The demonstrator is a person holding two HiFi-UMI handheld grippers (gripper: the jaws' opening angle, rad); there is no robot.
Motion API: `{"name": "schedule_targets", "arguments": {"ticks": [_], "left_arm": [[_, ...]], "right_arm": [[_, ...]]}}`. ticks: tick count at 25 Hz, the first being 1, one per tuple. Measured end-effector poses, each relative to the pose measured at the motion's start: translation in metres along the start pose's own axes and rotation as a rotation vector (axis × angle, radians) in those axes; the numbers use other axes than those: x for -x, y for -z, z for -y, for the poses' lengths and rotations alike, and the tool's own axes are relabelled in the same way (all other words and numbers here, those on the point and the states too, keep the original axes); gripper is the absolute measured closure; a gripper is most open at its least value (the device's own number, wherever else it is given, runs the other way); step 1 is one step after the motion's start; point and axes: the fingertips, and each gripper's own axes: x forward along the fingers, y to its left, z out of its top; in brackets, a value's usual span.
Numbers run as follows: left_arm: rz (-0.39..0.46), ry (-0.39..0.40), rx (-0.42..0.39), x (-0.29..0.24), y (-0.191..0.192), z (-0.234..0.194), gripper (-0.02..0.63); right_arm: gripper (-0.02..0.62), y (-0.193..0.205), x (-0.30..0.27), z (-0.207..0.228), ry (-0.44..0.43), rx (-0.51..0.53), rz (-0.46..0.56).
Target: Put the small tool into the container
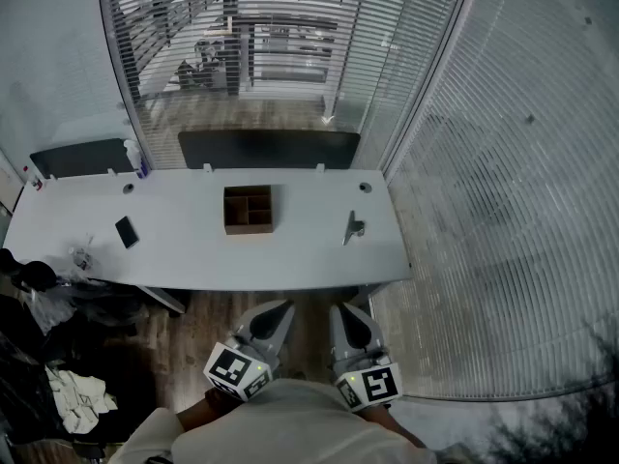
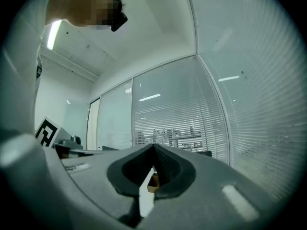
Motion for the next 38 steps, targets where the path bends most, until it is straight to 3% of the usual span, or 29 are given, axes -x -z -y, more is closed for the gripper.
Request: {"name": "schedule_targets", "arguments": {"ticks": [22,38], "left_arm": [[-0.021,-0.005,0.011,-0.025,-0.002,-0.01,0.603],[-0.062,0.003,0.025,-0.036,0.021,0.025,0.603]], "right_arm": [[0.595,-0.004,-0.019,0.014,-0.021,-0.041,0.023],[0.595,0.004,0.014,0.038,-0.014,-0.066,-0.017]]}}
